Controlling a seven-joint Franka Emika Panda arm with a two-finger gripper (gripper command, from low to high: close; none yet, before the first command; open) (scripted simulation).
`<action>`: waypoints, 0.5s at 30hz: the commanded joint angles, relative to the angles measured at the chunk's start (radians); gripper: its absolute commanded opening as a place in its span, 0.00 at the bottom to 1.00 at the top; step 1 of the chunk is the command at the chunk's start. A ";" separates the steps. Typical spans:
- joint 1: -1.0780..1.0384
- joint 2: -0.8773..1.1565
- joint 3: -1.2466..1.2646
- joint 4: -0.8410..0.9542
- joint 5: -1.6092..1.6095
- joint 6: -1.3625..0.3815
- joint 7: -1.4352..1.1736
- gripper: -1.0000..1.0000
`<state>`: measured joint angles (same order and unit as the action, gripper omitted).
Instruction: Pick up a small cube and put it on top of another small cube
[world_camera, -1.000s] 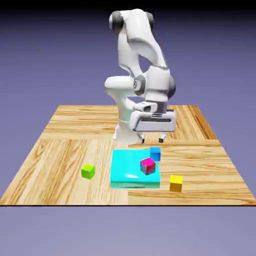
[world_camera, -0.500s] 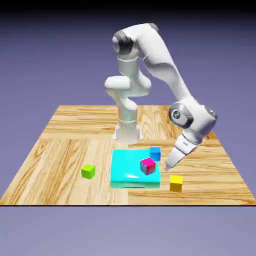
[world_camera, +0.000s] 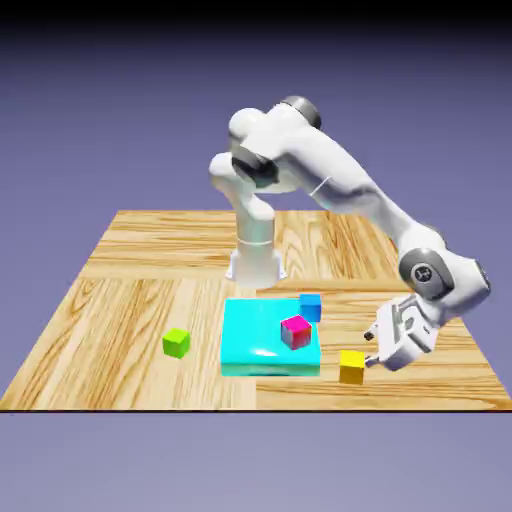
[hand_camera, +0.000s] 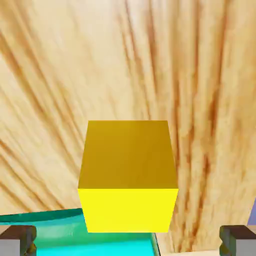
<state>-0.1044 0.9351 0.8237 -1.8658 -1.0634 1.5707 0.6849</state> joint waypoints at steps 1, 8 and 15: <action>-0.004 0.006 -0.007 -0.007 -0.008 0.010 0.004 0.50; 0.010 -0.130 0.050 0.022 0.082 -0.033 -0.037 0.00; -0.095 -0.384 -0.097 -0.213 -0.099 0.230 -0.120 0.00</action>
<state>-0.1999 0.5513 0.7270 -2.0792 -1.1602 1.8001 0.5641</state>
